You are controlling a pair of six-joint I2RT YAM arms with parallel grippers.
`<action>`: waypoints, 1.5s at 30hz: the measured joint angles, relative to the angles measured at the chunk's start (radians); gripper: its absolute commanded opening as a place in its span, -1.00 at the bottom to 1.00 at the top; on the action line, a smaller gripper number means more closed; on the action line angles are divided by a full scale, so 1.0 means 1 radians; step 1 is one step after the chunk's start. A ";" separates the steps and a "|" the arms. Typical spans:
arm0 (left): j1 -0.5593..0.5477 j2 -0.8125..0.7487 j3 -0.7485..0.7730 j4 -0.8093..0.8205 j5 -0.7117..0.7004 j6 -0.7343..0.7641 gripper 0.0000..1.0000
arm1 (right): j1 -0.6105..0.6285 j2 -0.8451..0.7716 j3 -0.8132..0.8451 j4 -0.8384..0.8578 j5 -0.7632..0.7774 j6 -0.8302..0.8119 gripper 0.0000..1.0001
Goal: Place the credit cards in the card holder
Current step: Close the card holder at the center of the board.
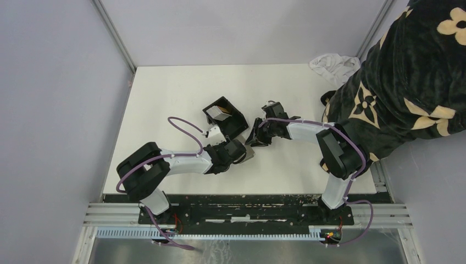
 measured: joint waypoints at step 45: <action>0.000 0.013 0.006 0.018 -0.009 0.000 0.10 | -0.036 0.059 0.045 -0.015 -0.085 -0.014 0.01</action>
